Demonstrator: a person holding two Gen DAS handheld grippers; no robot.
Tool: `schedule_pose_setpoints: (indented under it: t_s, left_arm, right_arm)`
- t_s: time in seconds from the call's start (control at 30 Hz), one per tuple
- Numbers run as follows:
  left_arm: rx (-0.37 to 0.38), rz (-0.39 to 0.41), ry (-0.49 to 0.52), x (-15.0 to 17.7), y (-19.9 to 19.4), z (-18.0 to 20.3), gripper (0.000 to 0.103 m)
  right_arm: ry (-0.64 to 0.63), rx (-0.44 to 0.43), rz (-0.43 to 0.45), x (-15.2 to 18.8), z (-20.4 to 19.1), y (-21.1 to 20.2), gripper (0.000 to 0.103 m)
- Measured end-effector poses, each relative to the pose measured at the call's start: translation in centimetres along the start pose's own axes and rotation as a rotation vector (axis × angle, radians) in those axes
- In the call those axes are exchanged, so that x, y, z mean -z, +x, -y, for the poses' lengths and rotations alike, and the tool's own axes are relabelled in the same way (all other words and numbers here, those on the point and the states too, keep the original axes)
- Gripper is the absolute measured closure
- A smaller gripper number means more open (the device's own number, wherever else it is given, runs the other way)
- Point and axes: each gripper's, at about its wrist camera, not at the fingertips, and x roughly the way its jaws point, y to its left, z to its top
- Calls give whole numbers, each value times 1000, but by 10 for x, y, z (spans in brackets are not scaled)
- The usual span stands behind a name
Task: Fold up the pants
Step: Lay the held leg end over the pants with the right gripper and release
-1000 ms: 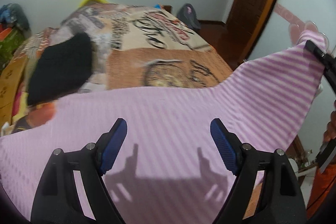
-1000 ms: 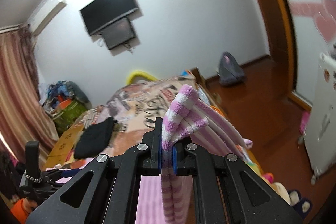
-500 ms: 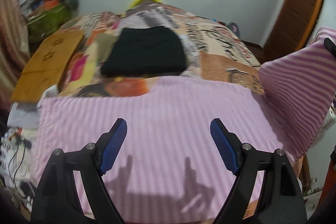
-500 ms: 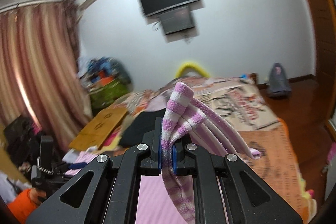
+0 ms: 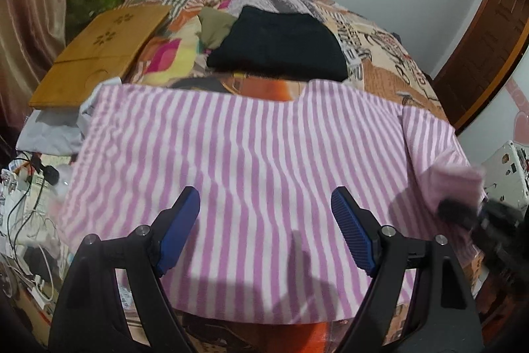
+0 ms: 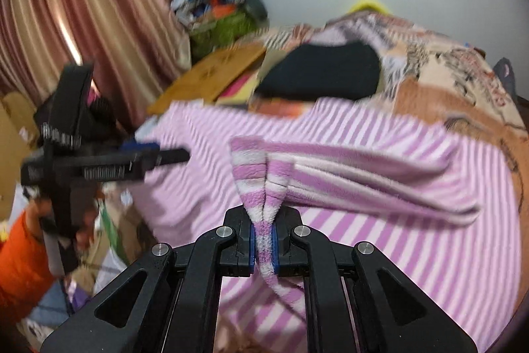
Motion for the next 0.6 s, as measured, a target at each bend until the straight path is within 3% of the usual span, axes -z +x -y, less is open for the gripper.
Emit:
schedule_pose_setpoints:
  t_s: [0.13,0.4,0.5,0.6]
  left_arm:
    - [6,-22,35,5,12,13,21]
    - [14,-37,104,-6,26,44,21]
    - [35,-39,126,-15,31,58,21]
    - [54,-50,144,-25,41,73,21]
  right_arm:
    - [-3,-8,-84,16,4,15,92]
    - [-12,-30,-93,27,9,-26,82]
    - [-38,40,-48,23,24,-55,71]
    - [-83,129,-42,21,45,-70,71]
